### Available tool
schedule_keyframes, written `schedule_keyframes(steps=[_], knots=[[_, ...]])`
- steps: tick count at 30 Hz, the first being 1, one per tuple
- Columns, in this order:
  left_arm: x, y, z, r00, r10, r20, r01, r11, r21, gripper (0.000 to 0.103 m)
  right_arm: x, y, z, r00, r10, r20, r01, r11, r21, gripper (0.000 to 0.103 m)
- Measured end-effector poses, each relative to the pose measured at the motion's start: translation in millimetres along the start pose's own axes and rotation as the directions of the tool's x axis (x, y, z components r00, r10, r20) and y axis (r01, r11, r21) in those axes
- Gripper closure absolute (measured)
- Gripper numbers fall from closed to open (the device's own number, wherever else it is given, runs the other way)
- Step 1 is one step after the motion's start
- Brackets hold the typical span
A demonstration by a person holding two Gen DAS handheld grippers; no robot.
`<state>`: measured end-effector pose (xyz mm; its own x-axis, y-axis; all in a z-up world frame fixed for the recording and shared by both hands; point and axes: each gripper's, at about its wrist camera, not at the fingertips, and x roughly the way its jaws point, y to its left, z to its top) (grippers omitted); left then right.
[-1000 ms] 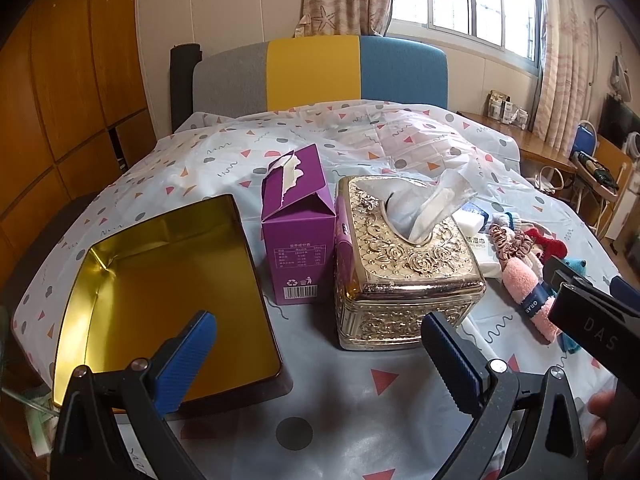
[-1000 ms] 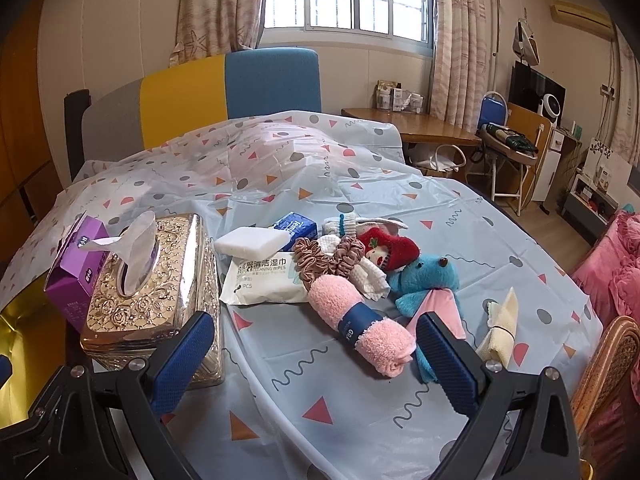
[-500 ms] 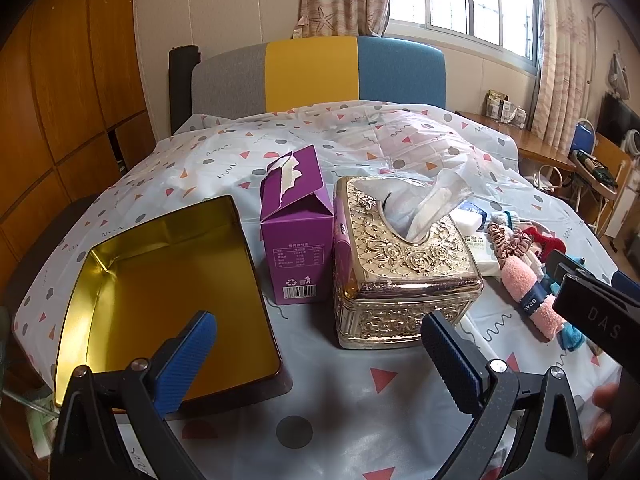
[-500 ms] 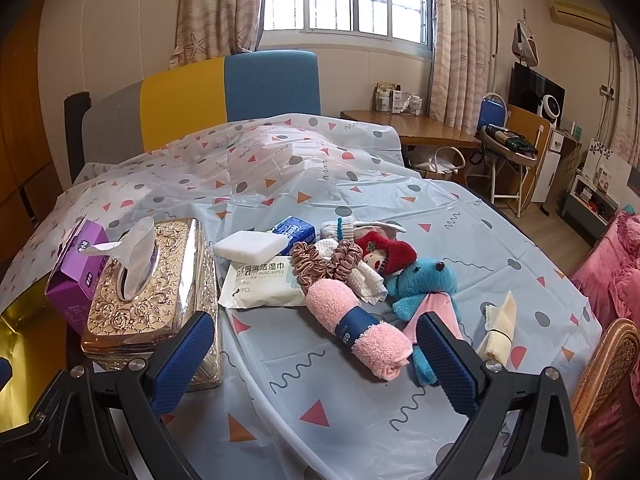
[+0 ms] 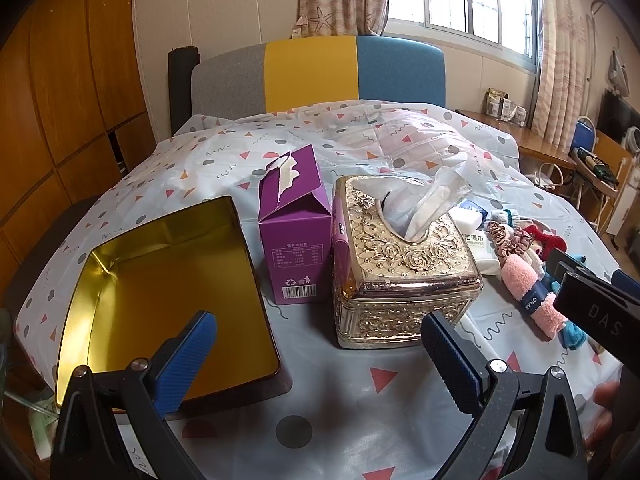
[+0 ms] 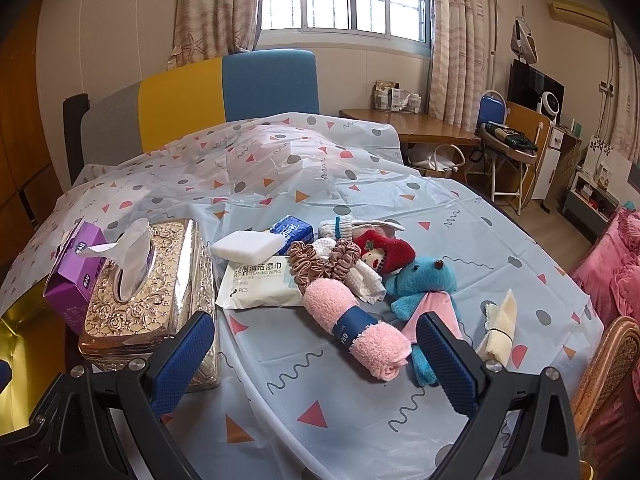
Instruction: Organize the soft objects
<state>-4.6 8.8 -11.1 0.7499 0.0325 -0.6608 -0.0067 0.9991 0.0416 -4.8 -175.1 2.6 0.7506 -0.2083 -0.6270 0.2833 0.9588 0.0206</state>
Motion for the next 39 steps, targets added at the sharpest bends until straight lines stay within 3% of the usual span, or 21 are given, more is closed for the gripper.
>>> schedule_keyframes(steps=[17, 21, 25, 30, 33, 36, 39], knots=[[2, -9, 0, 1.000, -0.016, -0.008, 0.016, 1.000, 0.026, 0.000, 3, -19, 9, 1.000, -0.021, -0.001, 0.021, 0.999, 0.036, 0.000], [2, -12, -2, 0.997, -0.075, -0.016, 0.075, 0.996, 0.041, 0.000, 9, -35, 13, 0.999, -0.005, -0.033, 0.007, 0.997, 0.078, 0.000], [2, -17, 1, 0.964, -0.264, -0.042, 0.266, 0.963, 0.050, 0.000, 24, -74, 23, 0.995, 0.040, -0.096, -0.020, 0.980, 0.198, 0.000], [-1, -53, 8, 0.917, -0.385, -0.102, 0.397, 0.902, 0.168, 0.000, 50, -138, 36, 0.970, 0.091, -0.225, -0.008, 0.939, 0.345, 0.000], [1, -79, 13, 0.886, -0.439, -0.149, 0.463, 0.856, 0.230, 0.002, 65, -171, 38, 0.950, 0.117, -0.289, 0.007, 0.918, 0.397, 0.000], [6, -106, 22, 0.854, -0.478, -0.206, 0.519, 0.816, 0.255, 0.009, 77, -198, 38, 0.946, 0.105, -0.306, 0.044, 0.895, 0.445, 0.000], [16, -136, 28, 0.841, -0.478, -0.252, 0.535, 0.801, 0.266, 0.019, 87, -219, 35, 0.949, 0.084, -0.303, 0.080, 0.867, 0.492, 0.000]])
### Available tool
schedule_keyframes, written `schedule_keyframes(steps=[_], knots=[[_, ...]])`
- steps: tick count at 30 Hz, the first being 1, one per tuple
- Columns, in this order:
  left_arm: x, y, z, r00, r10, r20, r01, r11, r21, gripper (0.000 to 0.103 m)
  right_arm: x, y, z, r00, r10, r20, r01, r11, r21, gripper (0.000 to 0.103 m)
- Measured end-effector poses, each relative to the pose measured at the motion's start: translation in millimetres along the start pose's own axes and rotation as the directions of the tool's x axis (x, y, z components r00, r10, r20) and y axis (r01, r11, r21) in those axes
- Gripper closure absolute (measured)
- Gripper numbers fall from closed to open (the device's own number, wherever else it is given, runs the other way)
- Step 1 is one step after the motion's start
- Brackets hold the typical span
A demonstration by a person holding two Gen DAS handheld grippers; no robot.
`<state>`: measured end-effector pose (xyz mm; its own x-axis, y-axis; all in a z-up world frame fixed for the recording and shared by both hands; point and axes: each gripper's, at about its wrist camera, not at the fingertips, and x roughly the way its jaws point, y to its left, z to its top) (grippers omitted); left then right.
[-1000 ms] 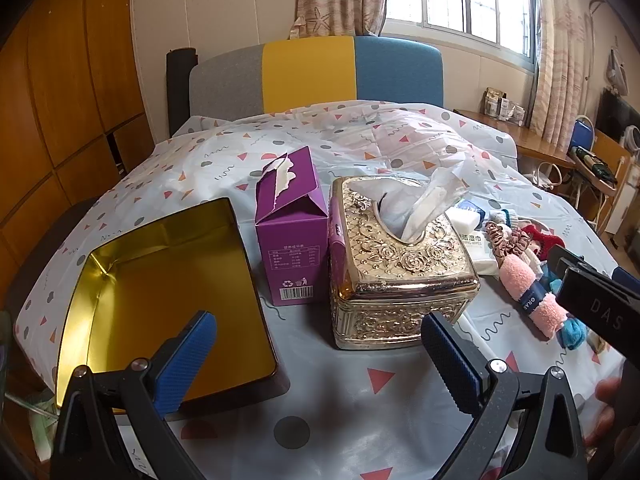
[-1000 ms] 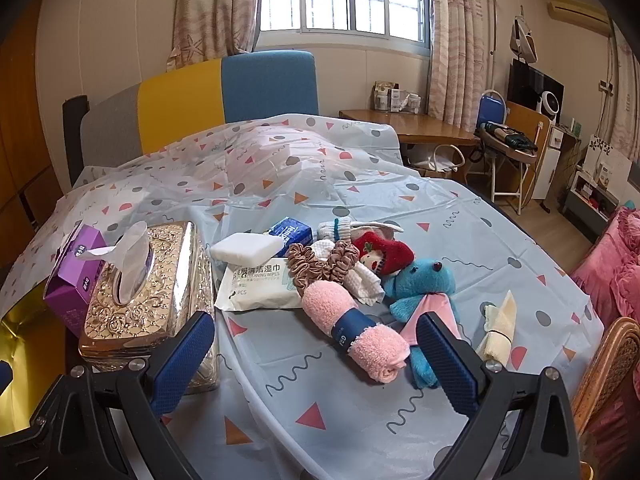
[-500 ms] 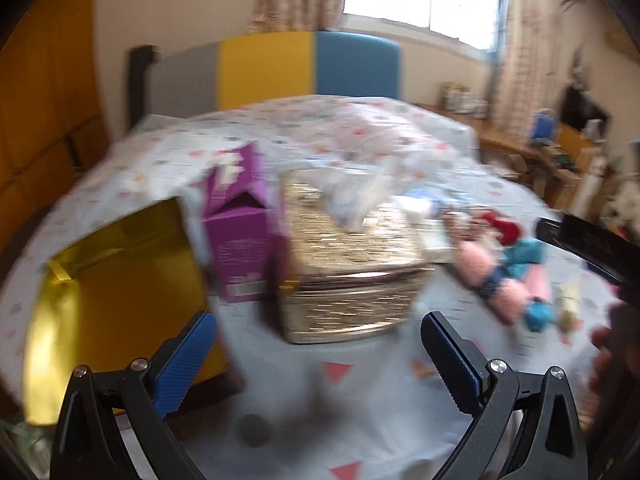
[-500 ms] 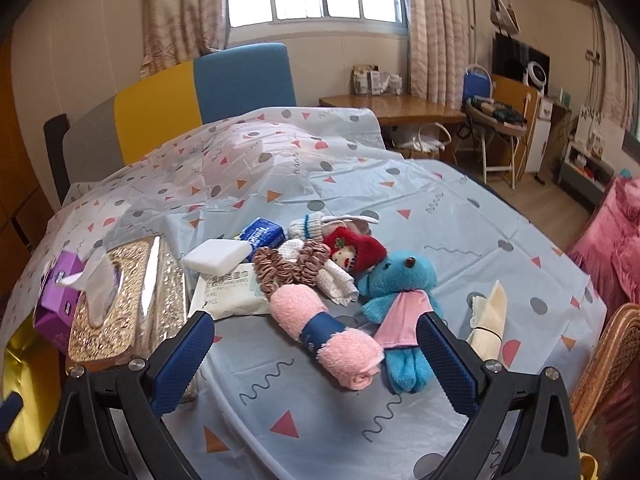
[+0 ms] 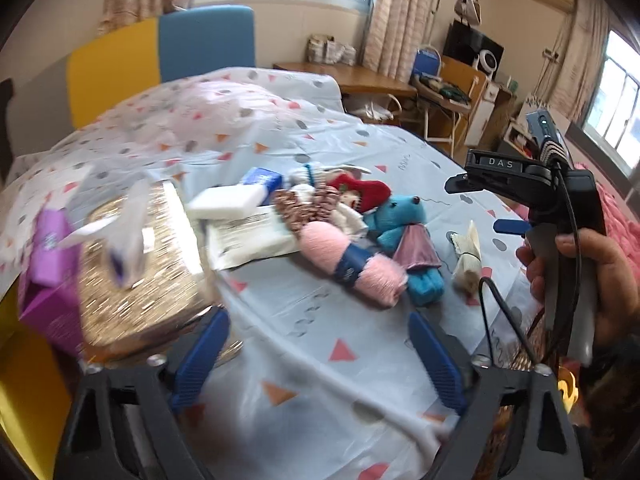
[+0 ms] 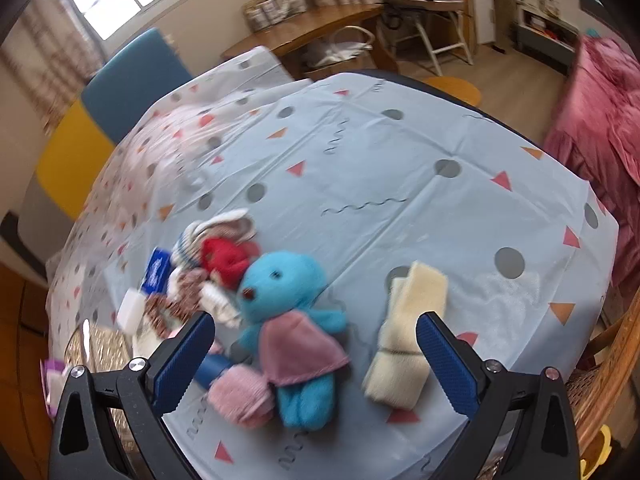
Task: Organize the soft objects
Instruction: 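Grasp the pink towel roll with the left tool while the right tool reaches toward the beige knit cloth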
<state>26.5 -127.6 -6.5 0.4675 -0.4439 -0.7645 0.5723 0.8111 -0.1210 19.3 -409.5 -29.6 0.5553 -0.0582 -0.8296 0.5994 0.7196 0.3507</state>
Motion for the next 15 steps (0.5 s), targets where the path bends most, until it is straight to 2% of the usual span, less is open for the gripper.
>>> schedule_keyframes(steps=[2, 4, 7, 9, 12, 15], knots=[[21, -8, 10, 0.999, -0.021, -0.049, 0.021, 1.000, -0.007, 0.021, 6, -10, 3, 1.000, 0.020, -0.003, -0.020, 0.999, 0.033, 0.000], [50, -13, 20, 0.993, -0.044, -0.112, 0.041, 0.999, -0.027, 0.033, 10, -15, 4, 0.999, 0.045, -0.006, -0.045, 0.998, 0.047, 0.000], [89, -15, 29, 0.977, -0.084, -0.195, 0.067, 0.993, -0.094, 0.041, 15, -22, 5, 0.993, 0.115, -0.028, -0.112, 0.990, 0.085, 0.002], [108, -13, 35, 0.972, -0.081, -0.222, 0.050, 0.989, -0.139, 0.044, 12, -23, 7, 0.991, 0.137, -0.007, -0.136, 0.987, 0.082, 0.002], [130, -11, 44, 0.966, -0.086, -0.244, 0.036, 0.979, -0.203, 0.044, 10, -25, 5, 0.982, 0.187, 0.001, -0.186, 0.977, 0.100, 0.002], [147, -7, 51, 0.961, -0.096, -0.261, 0.021, 0.961, -0.275, 0.032, 8, -31, 4, 0.972, 0.236, 0.021, -0.237, 0.963, 0.133, 0.002]])
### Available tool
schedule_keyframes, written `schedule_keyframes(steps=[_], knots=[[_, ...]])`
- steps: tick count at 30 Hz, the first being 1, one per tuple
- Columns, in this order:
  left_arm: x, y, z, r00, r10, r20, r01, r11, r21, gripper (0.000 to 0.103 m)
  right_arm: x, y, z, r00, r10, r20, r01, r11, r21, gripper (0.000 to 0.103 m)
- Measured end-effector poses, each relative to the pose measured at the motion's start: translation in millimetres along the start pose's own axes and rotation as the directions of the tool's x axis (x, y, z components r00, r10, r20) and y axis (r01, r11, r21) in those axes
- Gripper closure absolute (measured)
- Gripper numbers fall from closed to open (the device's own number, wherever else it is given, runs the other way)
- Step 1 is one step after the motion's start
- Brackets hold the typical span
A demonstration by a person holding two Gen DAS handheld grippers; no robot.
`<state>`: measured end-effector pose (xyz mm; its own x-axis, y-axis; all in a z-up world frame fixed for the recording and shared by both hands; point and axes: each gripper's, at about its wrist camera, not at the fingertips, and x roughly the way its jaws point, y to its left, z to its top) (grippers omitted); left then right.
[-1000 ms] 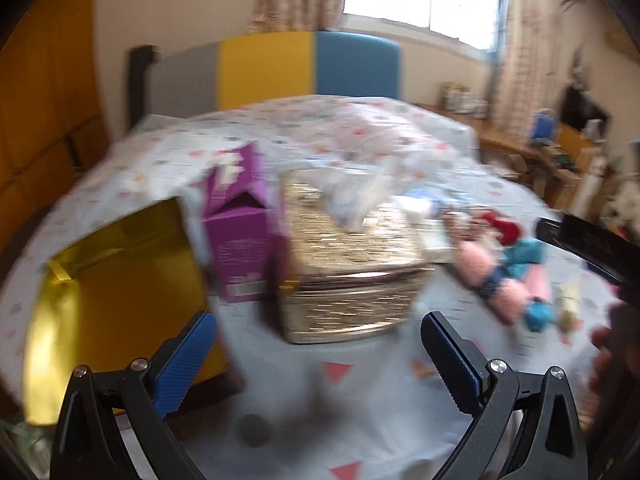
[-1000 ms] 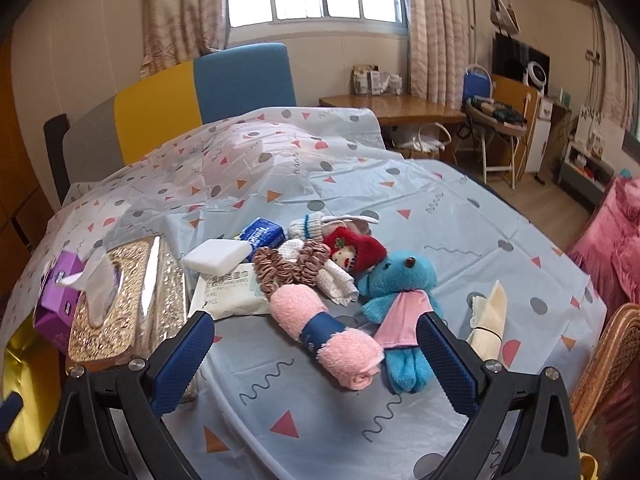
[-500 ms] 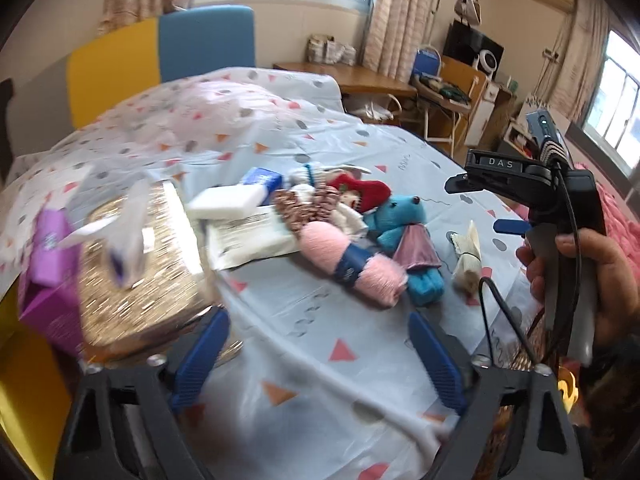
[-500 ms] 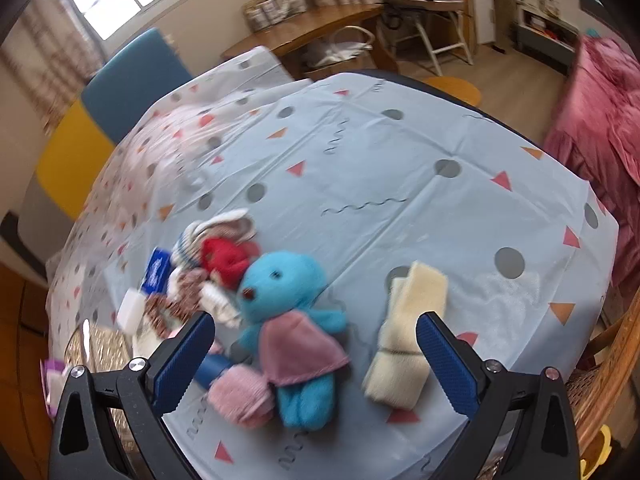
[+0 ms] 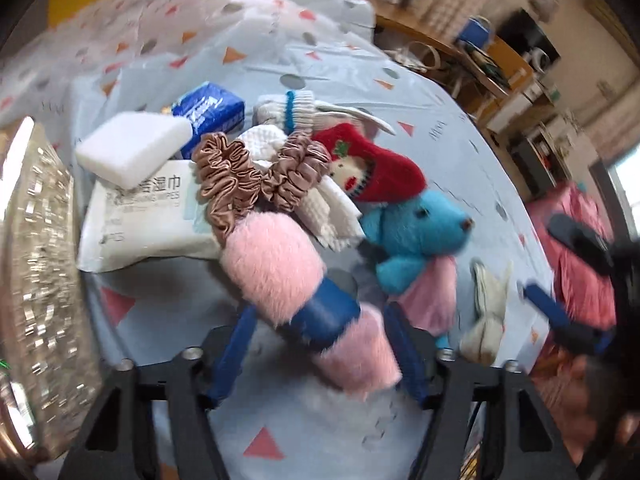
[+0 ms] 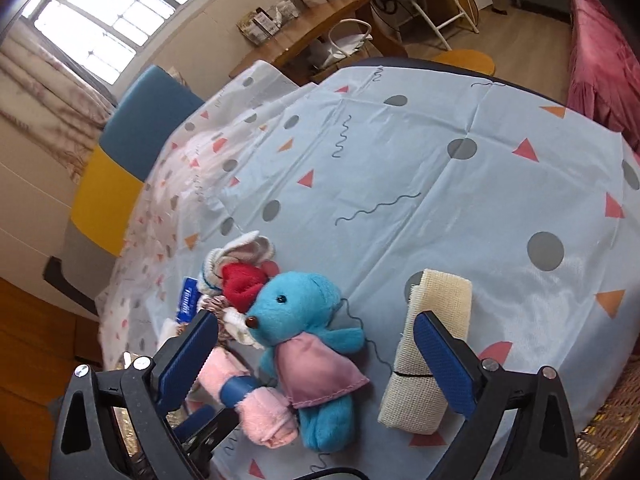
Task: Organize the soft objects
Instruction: 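Grasp the pink towel roll with the left tool while the right tool reaches toward the beige knit cloth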
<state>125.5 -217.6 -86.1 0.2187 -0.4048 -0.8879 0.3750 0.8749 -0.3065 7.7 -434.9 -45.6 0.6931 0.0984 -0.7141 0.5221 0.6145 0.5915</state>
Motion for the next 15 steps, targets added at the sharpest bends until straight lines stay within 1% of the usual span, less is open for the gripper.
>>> schedule_keyframes(steps=[2, 3, 4, 5, 6, 8, 9, 10, 11, 12, 13, 15], knots=[[13, -1, 5, 1.000, 0.015, -0.019, -0.016, 1.000, -0.015, 0.033, 2, -5, 2, 0.999, 0.030, -0.012, -0.030, 0.999, 0.031, 0.002], [20, 0, 5, 0.999, 0.021, -0.032, -0.022, 0.999, -0.027, 0.036, 3, -7, 2, 0.999, 0.036, -0.017, -0.035, 0.998, 0.050, 0.002], [25, 2, 4, 0.999, 0.021, -0.043, -0.022, 0.999, -0.038, 0.047, 4, -9, 2, 0.999, 0.040, -0.021, -0.038, 0.997, 0.063, 0.003], [24, 4, 2, 1.000, 0.015, -0.023, -0.016, 0.999, -0.032, 0.049, 4, -11, 3, 0.999, 0.047, -0.025, -0.045, 0.996, 0.073, 0.005], [22, 4, 0, 1.000, 0.008, -0.007, -0.008, 1.000, -0.017, 0.054, 5, -12, 3, 0.998, 0.049, -0.029, -0.047, 0.996, 0.078, 0.006], [15, 8, -8, 1.000, -0.008, 0.000, 0.008, 1.000, -0.010, 0.055, 4, -15, 3, 0.999, 0.041, -0.026, -0.039, 0.995, 0.097, 0.015], [11, 10, -12, 1.000, -0.006, 0.010, 0.006, 1.000, -0.003, 0.055, 2, -17, 3, 1.000, 0.021, -0.009, -0.019, 0.993, 0.115, 0.019], [7, 10, -17, 1.000, 0.000, 0.019, 0.000, 1.000, 0.016, 0.056, -1, -22, 3, 1.000, -0.021, 0.013, 0.019, 0.990, 0.137, 0.027], [4, 10, -22, 1.000, 0.010, 0.027, -0.011, 0.999, 0.043, 0.056, -4, -24, 3, 0.997, -0.070, 0.029, 0.064, 0.985, 0.157, 0.030], [-1, 8, -30, 0.999, 0.025, 0.035, -0.028, 0.997, 0.078, 0.056, -5, -27, 4, 0.992, -0.120, 0.032, 0.113, 0.979, 0.171, 0.030], [-6, 8, -35, 0.999, 0.028, 0.044, -0.032, 0.995, 0.099, 0.056, -2, -27, 5, 0.984, -0.177, 0.013, 0.173, 0.970, 0.173, 0.030], [-15, 7, -46, 0.997, 0.034, 0.066, -0.043, 0.988, 0.147, 0.056, 8, -24, 6, 0.968, -0.249, -0.045, 0.253, 0.955, 0.154, 0.031]])
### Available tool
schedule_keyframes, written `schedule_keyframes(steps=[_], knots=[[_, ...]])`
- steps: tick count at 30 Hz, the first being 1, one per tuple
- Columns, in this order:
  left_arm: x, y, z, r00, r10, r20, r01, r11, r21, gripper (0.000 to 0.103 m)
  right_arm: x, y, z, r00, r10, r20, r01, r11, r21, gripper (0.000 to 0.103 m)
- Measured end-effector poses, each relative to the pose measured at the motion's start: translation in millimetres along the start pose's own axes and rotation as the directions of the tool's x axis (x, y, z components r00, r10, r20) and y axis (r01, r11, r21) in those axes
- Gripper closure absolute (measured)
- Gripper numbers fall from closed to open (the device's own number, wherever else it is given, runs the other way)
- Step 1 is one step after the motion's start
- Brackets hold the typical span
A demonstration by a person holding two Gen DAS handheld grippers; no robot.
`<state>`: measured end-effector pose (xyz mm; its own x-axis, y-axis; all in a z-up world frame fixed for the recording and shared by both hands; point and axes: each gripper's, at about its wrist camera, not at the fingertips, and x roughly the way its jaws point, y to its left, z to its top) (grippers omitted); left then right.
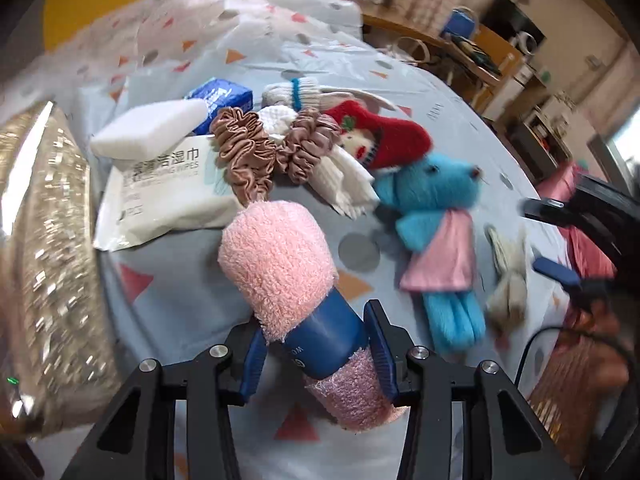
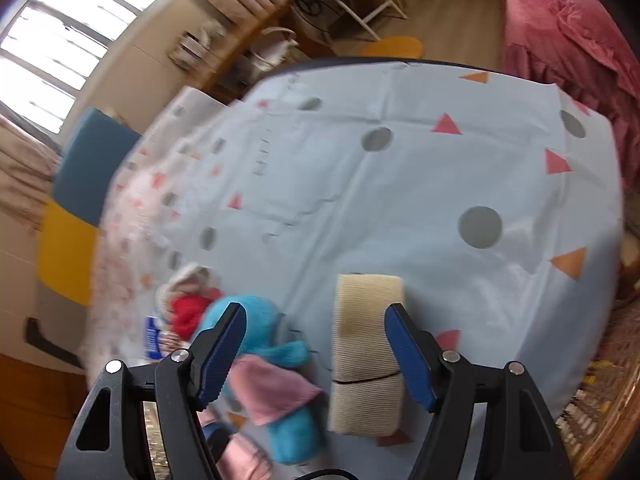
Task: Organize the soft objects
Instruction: 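Grasp the pink towel roll with the left tool while the right tool reaches toward the beige knit cloth, then lower the pink roll into the gold tray with the left tool while the right tool grasps the beige cloth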
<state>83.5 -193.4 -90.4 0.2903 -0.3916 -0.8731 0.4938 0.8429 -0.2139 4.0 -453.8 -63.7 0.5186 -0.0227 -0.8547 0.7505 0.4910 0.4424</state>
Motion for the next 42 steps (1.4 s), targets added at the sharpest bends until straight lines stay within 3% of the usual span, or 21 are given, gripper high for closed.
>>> schedule_keyframes(steps=[4, 8, 12, 13, 14, 16, 21, 25, 28, 31, 35, 37, 40, 41, 42], knots=[[-22, -4, -15, 0.998, 0.014, 0.058, -0.019, 0.997, 0.077, 0.056, 20, 17, 0, 0.986, -0.152, -0.063, 0.145, 0.985, -0.093, 0.032], [-46, -11, -19, 0.993, -0.020, 0.113, 0.006, 0.992, 0.124, 0.056, 43, 12, 2, 0.966, -0.199, -0.164, 0.187, 0.978, -0.087, 0.032], [-88, -13, -24, 0.978, -0.049, 0.203, 0.013, 0.985, 0.174, 0.056, 55, 26, -2, 0.944, -0.300, -0.139, 0.271, 0.943, -0.195, 0.033], [-100, -10, -24, 0.972, -0.054, 0.229, 0.015, 0.985, 0.171, 0.056, 57, 31, -3, 0.938, -0.323, -0.122, 0.292, 0.930, -0.223, 0.041], [-111, -4, -24, 0.966, -0.062, 0.252, 0.021, 0.987, 0.160, 0.056, 58, 34, -4, 0.935, -0.338, -0.107, 0.305, 0.921, -0.243, 0.054], [-131, 9, -22, 0.956, -0.070, 0.286, 0.038, 0.992, 0.117, 0.056, 59, 36, -4, 0.928, -0.361, -0.089, 0.327, 0.906, -0.268, 0.064], [-194, 76, -35, 0.921, -0.024, 0.390, 0.046, 0.998, -0.046, 0.056, 64, 44, -8, 0.920, -0.383, -0.080, 0.338, 0.882, -0.328, 0.065], [-232, 158, -52, 0.896, 0.095, 0.433, 0.023, 0.966, -0.259, 0.056, 67, 52, -12, 0.922, -0.379, -0.076, 0.331, 0.876, -0.351, 0.065], [-237, 222, -66, 0.892, 0.208, 0.401, -0.027, 0.910, -0.413, 0.056, 68, 57, -15, 0.926, -0.371, -0.068, 0.324, 0.876, -0.358, 0.065], [-228, 279, -79, 0.898, 0.302, 0.319, -0.094, 0.840, -0.534, 0.056, 68, 59, -19, 0.931, -0.362, -0.048, 0.320, 0.872, -0.371, 0.065], [-194, 339, -84, 0.935, 0.288, 0.207, -0.091, 0.758, -0.645, 0.056, 67, 66, -24, 0.939, -0.341, -0.049, 0.297, 0.873, -0.387, 0.069], [-179, 356, -80, 0.943, 0.283, 0.174, -0.091, 0.724, -0.683, 0.056, 66, 69, -26, 0.941, -0.337, -0.040, 0.295, 0.870, -0.395, 0.071], [-165, 370, -67, 0.946, 0.288, 0.149, -0.113, 0.725, -0.679, 0.056, 69, 75, -29, 0.942, -0.336, -0.022, 0.297, 0.859, -0.417, 0.073], [-161, 371, -61, 0.947, 0.288, 0.141, -0.124, 0.733, -0.669, 0.055, 79, 84, -33, 0.941, -0.338, -0.012, 0.301, 0.851, -0.430, 0.074], [-153, 371, -53, 0.952, 0.279, 0.129, -0.137, 0.761, -0.634, 0.055, 79, 86, -35, 0.940, -0.340, -0.004, 0.304, 0.844, -0.442, 0.075]])
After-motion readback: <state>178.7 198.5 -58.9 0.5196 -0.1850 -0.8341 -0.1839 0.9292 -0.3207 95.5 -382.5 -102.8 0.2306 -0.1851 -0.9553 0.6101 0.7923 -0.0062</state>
